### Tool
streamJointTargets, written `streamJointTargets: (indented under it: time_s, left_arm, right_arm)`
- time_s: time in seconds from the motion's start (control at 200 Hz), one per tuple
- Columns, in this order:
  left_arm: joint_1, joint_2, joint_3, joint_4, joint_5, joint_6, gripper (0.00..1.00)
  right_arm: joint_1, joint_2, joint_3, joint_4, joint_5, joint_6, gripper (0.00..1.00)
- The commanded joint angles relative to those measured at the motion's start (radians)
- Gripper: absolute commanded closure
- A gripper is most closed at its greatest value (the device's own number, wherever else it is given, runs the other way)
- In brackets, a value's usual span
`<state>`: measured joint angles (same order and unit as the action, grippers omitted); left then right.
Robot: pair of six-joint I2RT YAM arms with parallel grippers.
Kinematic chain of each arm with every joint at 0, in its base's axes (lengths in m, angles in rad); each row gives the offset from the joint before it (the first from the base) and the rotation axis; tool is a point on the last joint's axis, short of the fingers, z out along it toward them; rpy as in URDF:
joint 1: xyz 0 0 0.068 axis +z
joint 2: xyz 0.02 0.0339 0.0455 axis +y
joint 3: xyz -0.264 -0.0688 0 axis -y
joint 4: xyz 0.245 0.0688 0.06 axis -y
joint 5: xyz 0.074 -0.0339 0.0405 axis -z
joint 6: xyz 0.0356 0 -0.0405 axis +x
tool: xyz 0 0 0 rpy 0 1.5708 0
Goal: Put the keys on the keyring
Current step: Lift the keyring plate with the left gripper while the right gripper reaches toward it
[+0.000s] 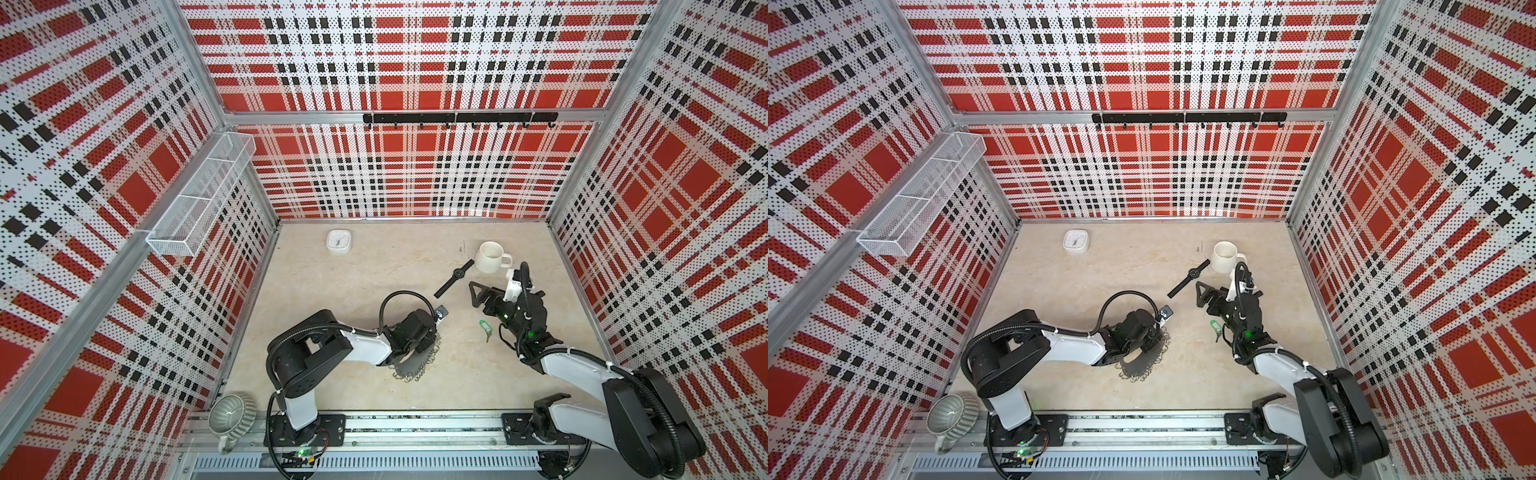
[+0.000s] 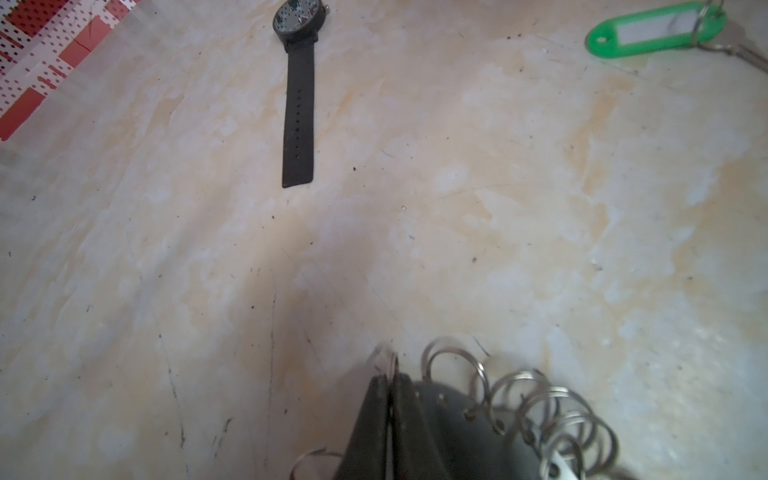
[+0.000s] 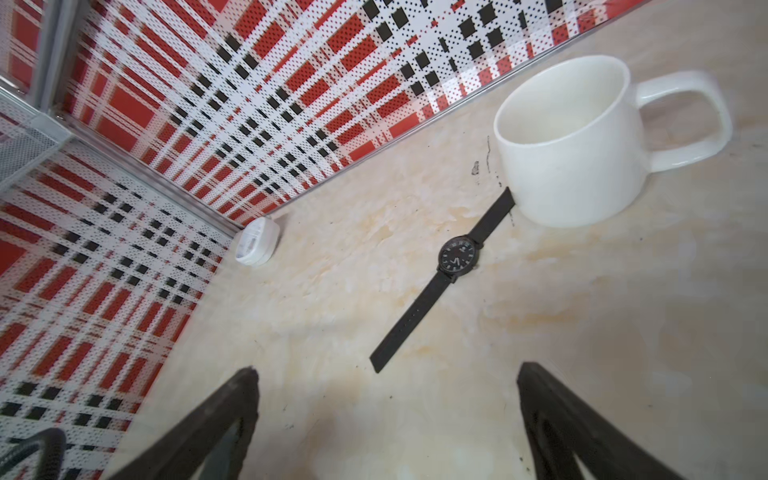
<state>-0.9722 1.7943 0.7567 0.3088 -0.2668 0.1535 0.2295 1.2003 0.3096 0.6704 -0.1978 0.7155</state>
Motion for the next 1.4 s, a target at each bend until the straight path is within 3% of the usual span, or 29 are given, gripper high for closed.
streamJointTargets:
  time_s: [0.0, 0.205, 0.246, 0.296, 0.566, 0.702, 0.772, 0.847, 0.917, 0.972, 1.102, 1.323, 1.398]
  left_arm:
    - [-0.004, -0.026, 0.006, 0.003, -0.006, -0.016, 0.95]
    - [-0.004, -0.080, -0.020, 0.046, -0.021, -0.048, 0.99]
    - [-0.003, -0.092, -0.028, 0.058, -0.022, -0.055, 0.99]
    - [-0.003, -0.108, -0.041, 0.077, -0.026, -0.061, 1.00]
    - [-0.003, -0.153, -0.070, 0.125, -0.025, -0.073, 1.00]
    - [-0.001, -0.165, -0.069, 0.134, -0.018, -0.074, 1.00]
    - [0.000, -0.177, -0.070, 0.140, -0.015, -0.076, 1.00]
    - [0.002, -0.196, -0.077, 0.151, 0.006, -0.077, 1.00]
    - [0.007, -0.220, -0.094, 0.174, 0.049, -0.074, 1.00]
    - [0.013, -0.241, -0.105, 0.189, 0.091, -0.071, 1.00]
    - [0.035, -0.280, -0.111, 0.190, 0.192, -0.073, 1.00]
    - [0.109, -0.348, -0.133, 0.207, 0.378, -0.094, 1.00]
    - [0.127, -0.365, -0.138, 0.207, 0.419, -0.086, 1.00]
  right_arm:
    - [-0.094, 0.000, -0.016, 0.257, -0.345, 0.155, 0.00]
    - [-0.244, 0.157, -0.015, 0.948, -0.677, 0.648, 0.01]
    - [-0.247, 0.190, 0.018, 0.969, -0.717, 0.728, 0.03]
    - [-0.242, 0.197, 0.034, 0.969, -0.733, 0.743, 0.05]
    - [-0.246, 0.100, -0.006, 0.684, -0.683, 0.532, 0.06]
    - [-0.243, -0.012, 0.013, 0.276, -0.586, 0.301, 0.08]
    - [-0.222, -0.100, 0.045, -0.005, -0.463, 0.135, 0.09]
    - [-0.139, -0.186, 0.104, -0.296, -0.243, -0.064, 0.09]
    - [-0.043, -0.225, 0.140, -0.438, -0.048, -0.154, 0.10]
    - [0.007, -0.226, 0.148, -0.473, 0.026, -0.207, 0.12]
    - [0.070, -0.181, 0.142, -0.461, 0.030, -0.218, 0.23]
    - [0.137, -0.100, 0.117, -0.337, -0.145, -0.222, 0.53]
    - [0.158, -0.090, 0.110, -0.302, -0.199, -0.240, 0.56]
